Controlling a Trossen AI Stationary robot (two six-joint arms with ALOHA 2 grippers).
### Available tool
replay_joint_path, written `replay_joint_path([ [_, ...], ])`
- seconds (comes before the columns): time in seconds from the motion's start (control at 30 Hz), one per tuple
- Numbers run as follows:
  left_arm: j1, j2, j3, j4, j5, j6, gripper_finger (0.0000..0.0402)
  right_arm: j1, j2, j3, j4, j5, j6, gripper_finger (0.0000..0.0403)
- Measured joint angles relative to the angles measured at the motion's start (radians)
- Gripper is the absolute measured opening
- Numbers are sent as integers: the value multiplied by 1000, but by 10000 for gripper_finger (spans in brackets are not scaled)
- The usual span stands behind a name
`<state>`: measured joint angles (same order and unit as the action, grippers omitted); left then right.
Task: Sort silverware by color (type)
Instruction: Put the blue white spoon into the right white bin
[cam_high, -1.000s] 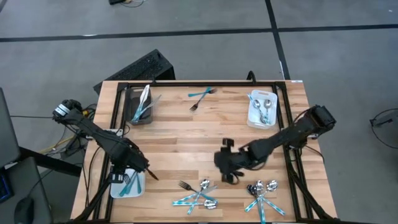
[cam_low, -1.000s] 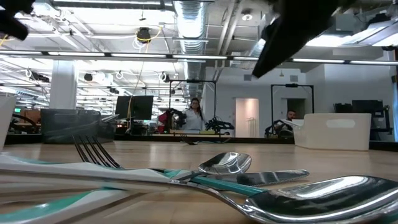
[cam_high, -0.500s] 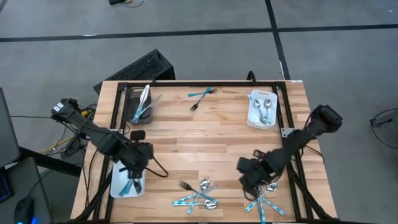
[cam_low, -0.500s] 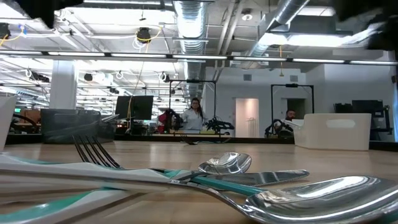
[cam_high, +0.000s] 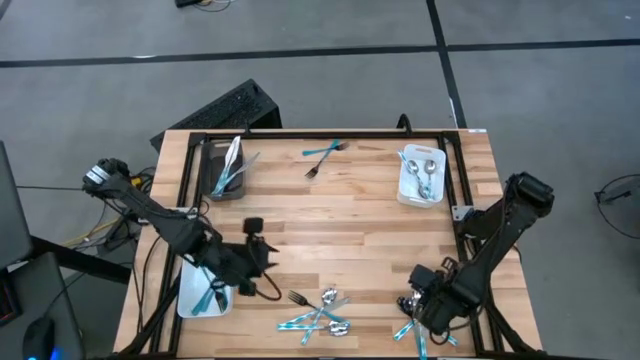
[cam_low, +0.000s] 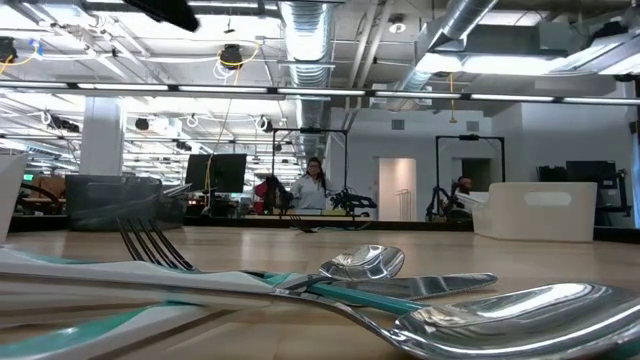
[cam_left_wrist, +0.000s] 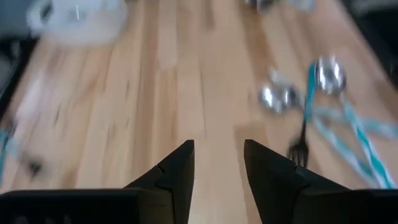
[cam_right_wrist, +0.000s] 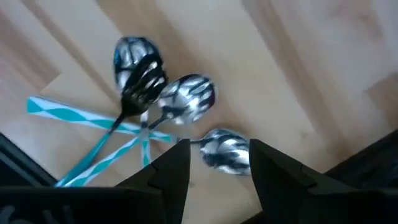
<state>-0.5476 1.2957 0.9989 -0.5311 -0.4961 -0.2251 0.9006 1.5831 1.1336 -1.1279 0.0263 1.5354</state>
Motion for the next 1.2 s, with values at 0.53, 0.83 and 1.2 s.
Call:
replay_joint_path([
  [0.53,147,0,-343,790,-9,3,128,86,43,0,89,-30,525,187],
  [0.83,150,0,-344,746,-13,4,128,100,124,1,92,-104,770,163],
  [1.2,150,0,-344,704,-13,12,128,40,217,1,152,-108,767,128],
])
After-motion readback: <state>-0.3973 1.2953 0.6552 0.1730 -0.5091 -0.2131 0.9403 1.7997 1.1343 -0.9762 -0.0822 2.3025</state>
